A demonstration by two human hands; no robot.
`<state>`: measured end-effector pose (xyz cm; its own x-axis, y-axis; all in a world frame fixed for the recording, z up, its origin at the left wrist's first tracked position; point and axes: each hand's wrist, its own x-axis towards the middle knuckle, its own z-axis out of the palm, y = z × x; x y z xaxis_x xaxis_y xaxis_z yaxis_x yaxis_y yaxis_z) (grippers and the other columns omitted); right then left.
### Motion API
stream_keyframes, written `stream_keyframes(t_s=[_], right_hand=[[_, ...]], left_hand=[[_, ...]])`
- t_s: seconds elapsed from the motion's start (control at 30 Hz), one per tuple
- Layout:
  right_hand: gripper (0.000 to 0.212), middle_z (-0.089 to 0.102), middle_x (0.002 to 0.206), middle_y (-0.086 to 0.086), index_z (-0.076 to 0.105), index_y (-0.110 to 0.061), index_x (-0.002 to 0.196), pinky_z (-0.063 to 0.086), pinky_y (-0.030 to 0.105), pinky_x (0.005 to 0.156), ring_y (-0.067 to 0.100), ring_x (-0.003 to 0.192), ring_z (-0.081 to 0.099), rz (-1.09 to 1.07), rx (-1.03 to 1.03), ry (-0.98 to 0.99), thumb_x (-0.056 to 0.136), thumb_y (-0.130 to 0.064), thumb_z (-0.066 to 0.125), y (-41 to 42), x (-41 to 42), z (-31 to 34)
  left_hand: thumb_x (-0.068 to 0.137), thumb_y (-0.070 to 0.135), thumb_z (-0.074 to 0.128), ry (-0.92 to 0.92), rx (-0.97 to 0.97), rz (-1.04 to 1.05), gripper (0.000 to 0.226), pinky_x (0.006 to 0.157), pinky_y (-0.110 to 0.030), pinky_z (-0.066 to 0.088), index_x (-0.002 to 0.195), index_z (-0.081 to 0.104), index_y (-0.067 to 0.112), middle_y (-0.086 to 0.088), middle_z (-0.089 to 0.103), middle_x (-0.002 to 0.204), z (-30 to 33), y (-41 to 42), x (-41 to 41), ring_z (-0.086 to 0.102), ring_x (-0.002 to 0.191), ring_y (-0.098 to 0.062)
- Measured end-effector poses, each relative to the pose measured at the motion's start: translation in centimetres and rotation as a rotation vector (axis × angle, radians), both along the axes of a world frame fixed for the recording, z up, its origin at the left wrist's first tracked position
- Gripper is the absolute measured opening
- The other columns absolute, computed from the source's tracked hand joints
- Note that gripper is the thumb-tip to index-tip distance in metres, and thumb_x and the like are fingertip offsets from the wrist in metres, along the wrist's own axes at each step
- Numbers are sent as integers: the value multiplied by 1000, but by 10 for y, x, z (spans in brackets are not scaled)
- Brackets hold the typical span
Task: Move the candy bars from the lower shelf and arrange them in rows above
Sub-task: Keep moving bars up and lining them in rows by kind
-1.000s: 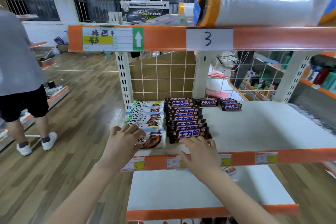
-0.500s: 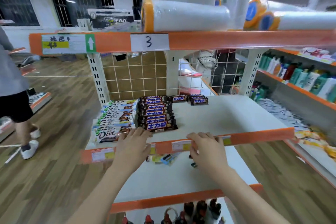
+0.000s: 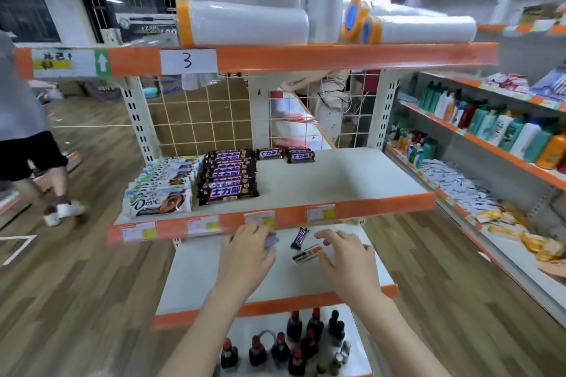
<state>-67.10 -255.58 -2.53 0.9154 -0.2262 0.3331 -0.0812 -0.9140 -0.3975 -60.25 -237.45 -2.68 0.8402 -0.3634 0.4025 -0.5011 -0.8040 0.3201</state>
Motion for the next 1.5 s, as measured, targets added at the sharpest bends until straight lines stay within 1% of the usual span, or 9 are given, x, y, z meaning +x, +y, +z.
stream_keyframes(t_s=[0.17,0.3,0.57,0.73,0.93,1.13,1.23,1.33,1.5], right_hand=[[28,60,101,-11,56,-35,117,33,33,76,14,106,50,27,27,55,92,-24,50,-15,-27,-9],[30,58,105,-11,56,-34,118,29,32,76,14,106,49,48,51,82,92,-20,48,-27,-48,-14],[29,59,103,-10,61,-31,113,45,41,86,14,101,52,28,262,77,88,-18,54,-35,-69,-26],[25,60,105,-7,62,-27,112,48,44,85,15,101,54,28,332,97,89,-18,55,-41,-79,-36],[24,61,105,-7,61,-27,111,50,40,83,12,90,56,13,406,104,88,-18,58,-42,-88,-50],[26,63,107,-10,62,-26,111,49,32,86,10,103,55,45,475,93,88,-14,58,-37,-97,-69],[29,61,110,-9,60,-26,114,46,27,83,9,100,52,37,479,136,89,-13,57,-37,-96,-75],[28,60,109,-11,60,-28,114,46,30,84,9,102,52,42,462,167,89,-15,57,-37,-89,-80],[27,61,111,-12,60,-30,113,47,33,88,10,106,53,39,442,194,89,-17,58,-41,-67,-86]], left_hand=[[90,34,50,65,34,23,27,86,-32,31,116,54,29,12,53,116,-12,-15,-28,46,113,-11],[89,33,52,108,18,61,26,88,-32,28,114,56,29,9,54,116,-20,-21,-48,48,111,-13],[88,34,52,264,-45,151,27,90,-38,36,114,54,31,9,52,116,-45,-28,-83,46,112,-14],[87,33,54,341,-98,195,26,89,-38,36,113,56,31,9,54,109,-53,-29,-93,49,106,-13],[88,33,53,368,-113,200,25,89,-38,38,113,56,32,11,55,110,-57,-34,-105,51,106,-12],[88,32,55,406,-122,148,23,89,-38,44,111,57,31,11,56,110,-66,-42,-107,51,104,-10],[87,31,56,420,-134,125,22,89,-38,45,109,58,31,10,57,108,-73,-45,-103,52,102,-11],[87,30,57,442,-140,106,21,89,-39,45,107,59,30,10,58,107,-81,-47,-97,53,101,-11],[87,28,57,457,-135,98,22,85,-32,46,109,60,29,10,57,107,-92,-50,-78,52,100,-9]])
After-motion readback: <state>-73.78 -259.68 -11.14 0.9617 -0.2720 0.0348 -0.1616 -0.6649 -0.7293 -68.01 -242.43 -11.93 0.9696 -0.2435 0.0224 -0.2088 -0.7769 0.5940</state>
